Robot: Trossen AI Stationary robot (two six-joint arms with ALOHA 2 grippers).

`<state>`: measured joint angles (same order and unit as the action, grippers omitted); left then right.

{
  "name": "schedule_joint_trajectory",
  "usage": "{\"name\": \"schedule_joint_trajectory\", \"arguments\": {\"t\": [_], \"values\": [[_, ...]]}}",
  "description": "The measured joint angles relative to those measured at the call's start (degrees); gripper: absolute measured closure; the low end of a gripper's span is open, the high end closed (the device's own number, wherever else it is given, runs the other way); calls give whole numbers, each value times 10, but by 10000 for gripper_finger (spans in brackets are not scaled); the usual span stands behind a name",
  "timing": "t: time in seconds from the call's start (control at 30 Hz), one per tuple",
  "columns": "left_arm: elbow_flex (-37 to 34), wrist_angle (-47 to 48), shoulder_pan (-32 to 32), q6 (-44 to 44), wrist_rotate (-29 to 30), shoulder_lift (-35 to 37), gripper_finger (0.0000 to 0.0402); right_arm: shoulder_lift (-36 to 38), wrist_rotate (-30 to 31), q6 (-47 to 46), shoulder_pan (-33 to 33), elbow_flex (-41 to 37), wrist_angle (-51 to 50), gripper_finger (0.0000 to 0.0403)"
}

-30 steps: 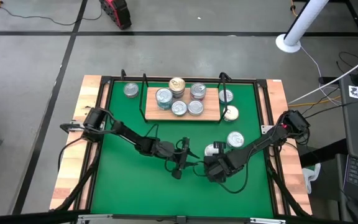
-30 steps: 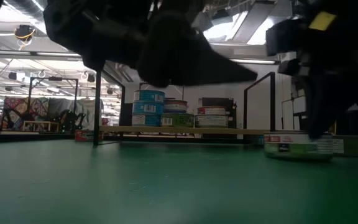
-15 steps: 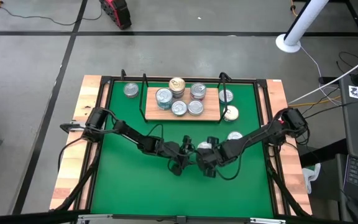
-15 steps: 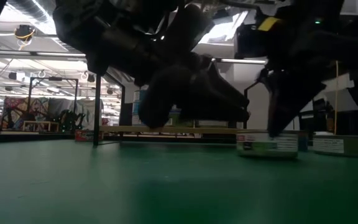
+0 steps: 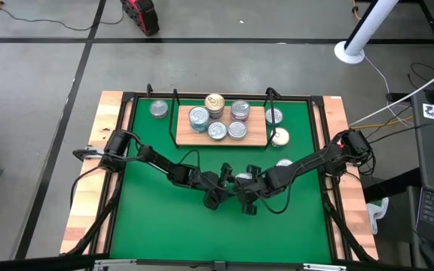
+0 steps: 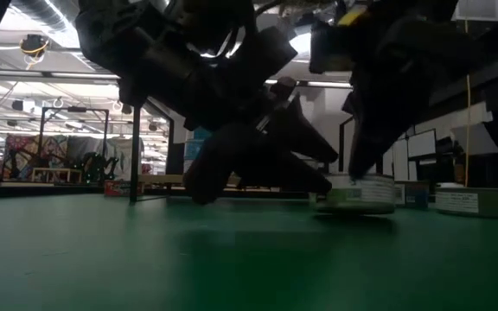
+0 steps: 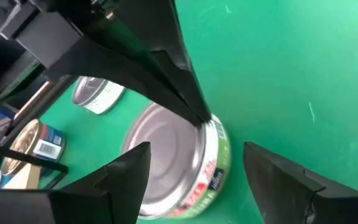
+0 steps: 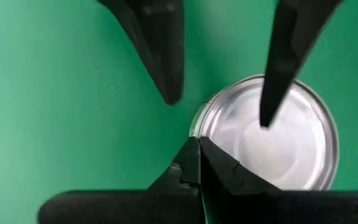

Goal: Stack canned seafood by type on shelf
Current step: Stack the green white tuna can on top of the green white tuna can on the shelf

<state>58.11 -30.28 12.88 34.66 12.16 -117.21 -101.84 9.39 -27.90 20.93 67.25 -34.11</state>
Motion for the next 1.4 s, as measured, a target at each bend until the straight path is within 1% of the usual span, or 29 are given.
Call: {"name": "schedule_joint_trajectory", "arguments": {"t": [0.17,0.57,0.67,0.73,0.83,0.9,1.17,1.27,1.4], "values": [[0,16,0,8,2,0,150,0,3,5,0,19,0,402],[0,18,2,32,4,0,150,0,16,5,-13,52,0,402],[0,19,2,29,15,0,153,0,16,8,-20,56,1,402],[0,19,2,22,34,0,157,0,16,8,-21,56,1,402],[0,18,2,12,60,0,169,1,14,11,-22,56,-4,402],[0,18,2,12,62,-1,184,1,10,12,-23,56,-5,402],[-1,17,6,5,72,-1,269,4,7,13,-23,57,-9,402],[-1,15,9,7,73,-1,274,4,6,14,-23,57,-10,388],[-1,13,14,2,71,-1,270,2,7,14,-23,57,-14,345]]}}
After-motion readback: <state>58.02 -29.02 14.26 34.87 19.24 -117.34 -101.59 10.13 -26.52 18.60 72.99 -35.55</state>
